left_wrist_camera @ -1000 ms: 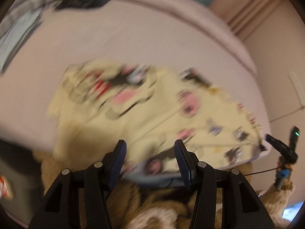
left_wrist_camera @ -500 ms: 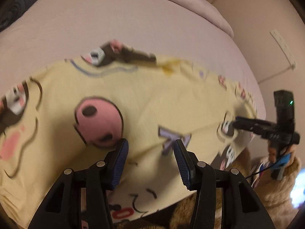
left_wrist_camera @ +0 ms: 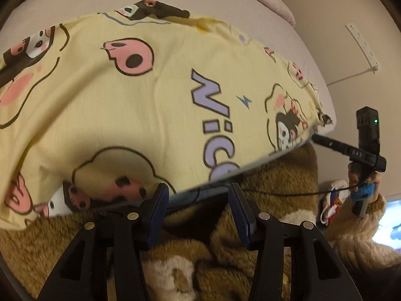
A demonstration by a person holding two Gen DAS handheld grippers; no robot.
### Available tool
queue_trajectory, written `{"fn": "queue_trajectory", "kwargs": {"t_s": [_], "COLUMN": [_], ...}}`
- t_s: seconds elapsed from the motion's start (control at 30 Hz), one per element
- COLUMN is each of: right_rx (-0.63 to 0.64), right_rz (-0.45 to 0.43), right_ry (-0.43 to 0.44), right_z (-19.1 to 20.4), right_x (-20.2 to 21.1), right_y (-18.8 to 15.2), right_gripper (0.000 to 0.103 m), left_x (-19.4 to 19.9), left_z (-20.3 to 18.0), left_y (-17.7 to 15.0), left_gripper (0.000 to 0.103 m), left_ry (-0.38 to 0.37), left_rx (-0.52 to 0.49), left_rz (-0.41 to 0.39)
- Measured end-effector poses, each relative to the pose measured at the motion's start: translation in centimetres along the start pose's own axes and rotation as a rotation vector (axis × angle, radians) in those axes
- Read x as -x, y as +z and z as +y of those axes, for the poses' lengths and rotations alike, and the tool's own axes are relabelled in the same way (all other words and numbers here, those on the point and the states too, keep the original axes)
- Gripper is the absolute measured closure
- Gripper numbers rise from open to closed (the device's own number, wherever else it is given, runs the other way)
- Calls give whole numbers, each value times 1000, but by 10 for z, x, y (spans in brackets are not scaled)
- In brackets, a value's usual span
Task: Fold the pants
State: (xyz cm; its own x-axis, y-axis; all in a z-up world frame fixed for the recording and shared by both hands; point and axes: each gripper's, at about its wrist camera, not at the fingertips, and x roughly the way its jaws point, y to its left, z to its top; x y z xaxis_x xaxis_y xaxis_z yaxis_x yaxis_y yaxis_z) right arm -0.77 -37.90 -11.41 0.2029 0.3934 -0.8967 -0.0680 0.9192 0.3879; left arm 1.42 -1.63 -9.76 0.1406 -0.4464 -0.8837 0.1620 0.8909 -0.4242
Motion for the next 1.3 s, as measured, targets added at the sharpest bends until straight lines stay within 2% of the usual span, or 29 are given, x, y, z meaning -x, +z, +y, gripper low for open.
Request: {"fn": "queue_trajectory", "kwargs": {"t_s": [0.17, 0.27, 0.33, 0.43, 0.57, 0.7, 0.73, 0.77, 0.8, 0.87, 0.97, 1.07, 1.13, 1.23, 1.3], "right_rx": [-46, -145, -209, -328, -402, -476, -491, -500, -494, -485, -461, -349, -307, -329, -374], "right_rz": [-110, -194, -238, -302, -352, -363, -359, -345, -329, -326, -414, -554, -581, -517, -427], "right_ry": [-57, -141, -166, -148, -132, -74, -62, -27, -5, -22, -43, -81, -153, -200, -218], "right_z": [-23, -56, -77, -111, -136, -157, -157, -159, -159, -155, -148, -132, -126, -137, -155], "right_x": [37, 56, 65, 73, 78, 73, 70, 64, 59, 54, 73, 110, 117, 100, 72], "right_y": [-1, 0, -3, -7, -7, 1, 3, 6, 9, 12, 18, 26, 28, 25, 16], "right_gripper": [49, 47, 47, 46, 47, 49, 51, 64, 81, 94, 97, 97, 97, 97, 97], "left_x": [18, 15, 7, -6, -20, -29, -30, -33, -34, -33, -30, -30, -31, -37, -40], "left_z": [-20, -30, -36, -41, -55, -58, -57, -57, -57, -59, -65, -75, -80, -79, -74], "left_y": [7, 23, 33, 44, 51, 53, 53, 54, 53, 53, 55, 57, 57, 57, 57], "left_gripper": [53, 53, 53, 53, 53, 53, 53, 53, 53, 53, 53, 53, 53, 53, 53], "left_ry": [-7, 16, 18, 11, 19, 18, 21, 26, 29, 33, 4, -6, -12, -24, -17], "left_rx": [-64, -79, -76, -63, -78, -77, -73, -69, -68, -71, -80, -102, -119, -107, -101], "left_rz": [-81, -128, -150, -141, -138, -132, -127, -121, -120, -121, -116, -123, -126, -111, -92]}}
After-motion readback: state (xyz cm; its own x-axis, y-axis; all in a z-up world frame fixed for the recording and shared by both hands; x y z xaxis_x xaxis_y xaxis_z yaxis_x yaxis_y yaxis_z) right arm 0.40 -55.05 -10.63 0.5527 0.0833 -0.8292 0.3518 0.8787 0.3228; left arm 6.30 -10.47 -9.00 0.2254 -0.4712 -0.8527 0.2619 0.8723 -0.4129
